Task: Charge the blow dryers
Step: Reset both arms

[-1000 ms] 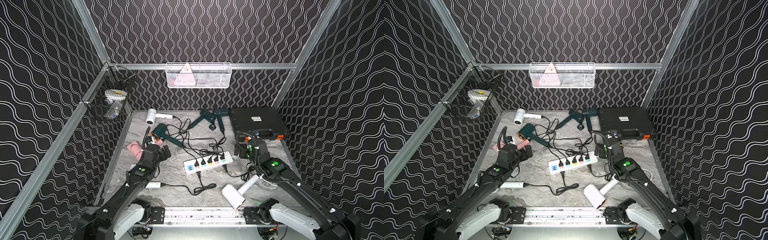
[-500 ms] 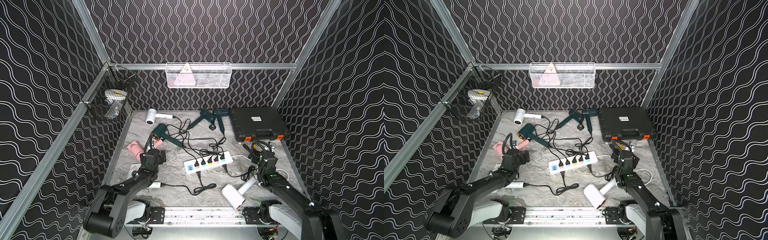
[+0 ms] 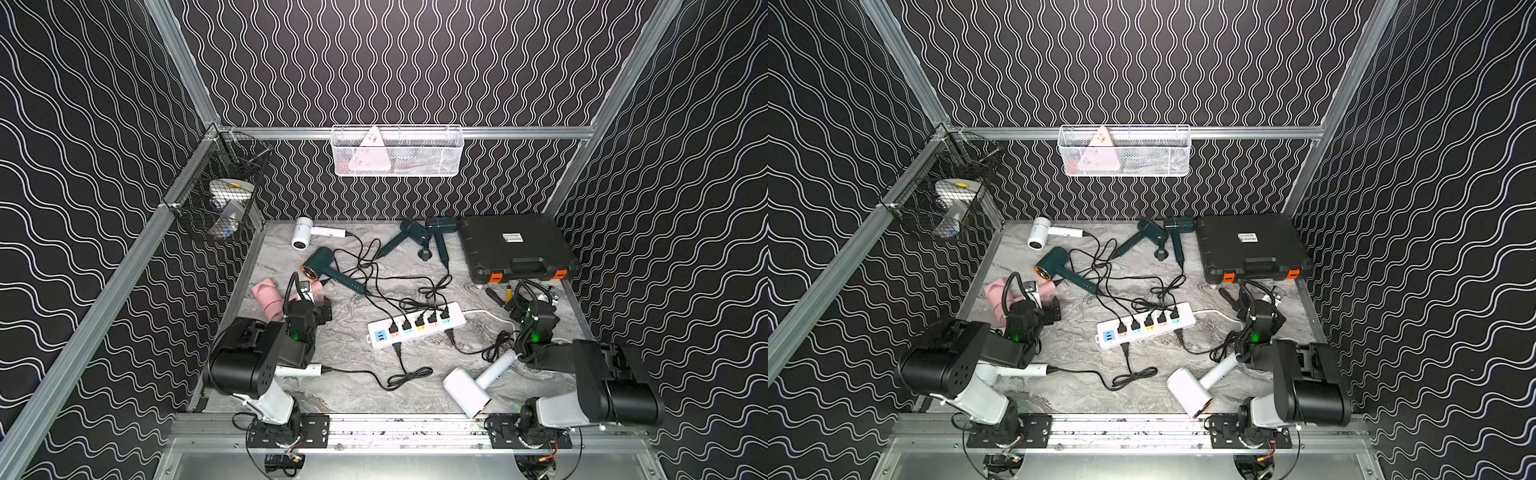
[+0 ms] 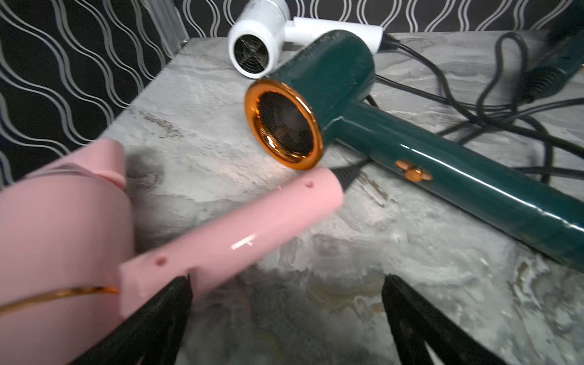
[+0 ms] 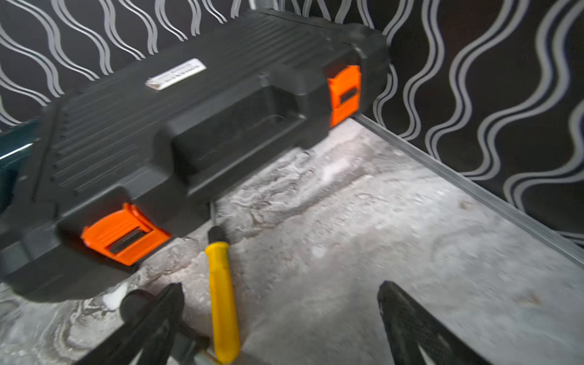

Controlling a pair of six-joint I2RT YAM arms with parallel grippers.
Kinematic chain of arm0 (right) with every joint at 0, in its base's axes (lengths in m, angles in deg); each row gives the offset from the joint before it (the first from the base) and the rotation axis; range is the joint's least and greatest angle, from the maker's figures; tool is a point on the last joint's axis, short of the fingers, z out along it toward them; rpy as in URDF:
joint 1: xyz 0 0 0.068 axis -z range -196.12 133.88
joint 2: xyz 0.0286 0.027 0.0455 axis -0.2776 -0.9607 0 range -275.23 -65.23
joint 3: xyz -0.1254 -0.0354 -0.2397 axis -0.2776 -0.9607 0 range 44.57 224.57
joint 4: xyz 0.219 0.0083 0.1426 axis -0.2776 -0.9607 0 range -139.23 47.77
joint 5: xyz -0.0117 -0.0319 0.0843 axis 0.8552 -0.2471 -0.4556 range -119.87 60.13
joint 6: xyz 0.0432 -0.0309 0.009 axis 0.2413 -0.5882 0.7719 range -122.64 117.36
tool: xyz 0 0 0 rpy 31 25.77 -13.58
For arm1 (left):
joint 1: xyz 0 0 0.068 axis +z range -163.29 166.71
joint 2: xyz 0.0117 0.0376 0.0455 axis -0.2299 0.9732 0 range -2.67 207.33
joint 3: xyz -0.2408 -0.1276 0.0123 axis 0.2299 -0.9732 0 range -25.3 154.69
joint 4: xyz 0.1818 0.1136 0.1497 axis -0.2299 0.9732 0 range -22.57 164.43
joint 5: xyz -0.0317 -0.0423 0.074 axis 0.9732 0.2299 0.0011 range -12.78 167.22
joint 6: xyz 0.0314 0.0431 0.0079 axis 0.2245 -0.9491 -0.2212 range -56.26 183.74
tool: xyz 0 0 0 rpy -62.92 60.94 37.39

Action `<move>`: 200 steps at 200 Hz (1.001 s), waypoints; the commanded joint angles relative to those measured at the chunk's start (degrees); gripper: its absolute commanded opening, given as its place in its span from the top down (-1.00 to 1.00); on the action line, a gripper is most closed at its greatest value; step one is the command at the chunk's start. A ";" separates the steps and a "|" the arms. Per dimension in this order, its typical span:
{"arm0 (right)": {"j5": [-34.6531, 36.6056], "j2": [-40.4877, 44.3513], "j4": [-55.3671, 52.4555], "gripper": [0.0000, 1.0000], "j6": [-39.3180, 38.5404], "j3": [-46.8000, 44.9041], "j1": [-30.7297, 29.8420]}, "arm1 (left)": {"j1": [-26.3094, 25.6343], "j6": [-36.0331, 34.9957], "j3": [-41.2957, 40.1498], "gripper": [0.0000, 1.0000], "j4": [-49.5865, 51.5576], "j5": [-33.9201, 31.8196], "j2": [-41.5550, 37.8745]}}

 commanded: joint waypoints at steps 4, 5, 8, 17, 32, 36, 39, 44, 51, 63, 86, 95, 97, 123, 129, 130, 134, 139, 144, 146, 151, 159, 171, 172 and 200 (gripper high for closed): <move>-9.55 -5.85 15.30 -0.99 -5.38 0.23 0.10 | 0.26 -3.22 2.70 -0.98 -4.88 7.04 0.33; -9.95 -6.15 15.06 -0.99 -5.46 0.43 0.10 | 0.24 -3.37 2.92 -0.98 -4.83 7.15 0.53; -11.43 -7.08 14.36 -0.99 -5.79 0.92 0.10 | 0.24 -3.60 3.49 -0.98 -4.29 7.55 0.85; -14.62 -9.70 16.72 -0.99 -7.59 2.02 0.02 | 0.21 -3.75 5.29 -0.98 0.70 8.78 0.15; -14.72 -8.03 4.62 -0.99 -7.61 6.85 -0.17 | 0.24 -4.05 5.90 -0.98 0.85 9.29 0.65; -13.79 -7.39 -0.49 -0.99 -7.23 8.59 -0.18 | 0.30 -4.01 5.94 -0.98 1.81 9.57 0.31; -13.14 -7.15 -2.54 -0.99 -7.12 9.42 -0.16 | 0.30 -4.12 6.00 -0.98 1.86 9.82 0.26; -12.47 -7.68 -1.04 -0.99 -7.61 9.28 -0.72 | 0.30 -4.19 5.84 -0.98 0.82 9.76 0.60; -12.18 -9.22 4.02 -0.99 -8.19 8.26 -1.19 | 0.27 -4.22 5.82 -0.98 0.71 9.79 0.62; -12.05 -8.86 2.70 -0.99 -8.27 8.40 -1.30 | 0.31 -4.12 5.99 -0.98 1.11 10.20 0.48; -12.49 -8.68 2.23 -0.99 -8.39 8.55 -1.30 | 0.30 -4.17 5.90 -0.98 0.70 10.16 0.60; -13.06 -9.38 4.31 -0.99 -8.84 8.25 -1.38 | 0.22 -4.18 5.96 -0.98 1.26 9.89 0.39; -13.25 -9.24 3.95 -0.99 -8.87 8.32 -1.39 | 0.23 -4.18 5.96 -0.98 1.16 9.89 0.42; -15.72 -9.03 1.53 -0.99 -9.84 9.35 -1.39 | 0.22 -4.23 5.87 -0.98 0.74 9.89 0.57; -15.85 -9.20 2.30 -0.99 -9.98 9.09 -1.39 | 0.27 -4.28 5.98 -0.98 1.01 9.85 0.47; -15.82 -9.23 2.32 -0.99 -10.00 9.08 -1.39 | 0.24 -4.25 5.97 -0.98 0.97 9.87 0.47; -15.85 -9.13 1.94 -0.99 -9.97 9.15 -1.39 | 0.28 -4.24 5.96 -0.98 0.80 9.89 0.59; -15.79 -8.99 1.11 -0.99 -9.86 9.29 -1.40 | 0.30 -4.23 5.97 -0.98 0.87 9.97 0.60; -15.72 -8.91 0.93 -0.99 -9.89 9.34 -1.39 | 0.28 -4.10 5.96 -0.98 1.15 10.18 0.49; -15.76 -8.90 0.93 -0.99 -9.85 9.34 -1.39 | 0.28 -4.14 6.00 -0.98 1.18 10.16 0.54; -15.77 -9.05 1.40 -0.99 -9.90 9.30 -1.39 | 0.28 -4.11 6.05 -0.98 1.19 10.22 0.63; -15.83 -9.17 1.80 -0.99 -9.92 9.17 -1.39 | 0.30 -4.08 6.23 -0.98 1.53 10.24 0.68; -15.79 -9.00 1.33 -0.99 -9.86 9.25 -1.39 | 0.30 -3.97 6.55 -0.98 1.86 10.32 0.84; -15.80 -9.04 1.31 -0.99 -9.89 9.29 -1.39 | 0.30 -3.96 6.56 -0.98 1.92 10.33 0.83; -15.80 -9.08 1.61 -0.99 -9.85 9.25 -1.39 | 0.39 -4.04 6.06 -0.98 1.02 9.65 0.64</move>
